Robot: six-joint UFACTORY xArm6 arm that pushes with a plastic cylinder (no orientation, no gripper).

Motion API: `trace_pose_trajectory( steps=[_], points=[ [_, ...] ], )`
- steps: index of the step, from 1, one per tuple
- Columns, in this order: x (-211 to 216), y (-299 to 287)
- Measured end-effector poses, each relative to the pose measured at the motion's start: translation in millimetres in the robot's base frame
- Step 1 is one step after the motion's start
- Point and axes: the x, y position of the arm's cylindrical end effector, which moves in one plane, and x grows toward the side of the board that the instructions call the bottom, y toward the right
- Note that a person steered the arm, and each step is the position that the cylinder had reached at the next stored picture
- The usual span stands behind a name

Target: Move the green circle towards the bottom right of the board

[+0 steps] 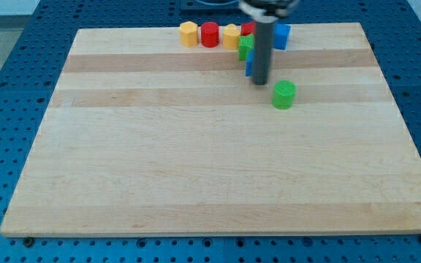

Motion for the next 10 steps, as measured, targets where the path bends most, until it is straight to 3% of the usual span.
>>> trace_pose_trajectory(
  steps=[2,3,4,5,6,7,9,10],
  points=[
    [90,101],
    [40,90],
    [-3,32],
    [14,-15],
    [87,8],
    [129,39],
    [80,-17],
    [85,37]
  ],
)
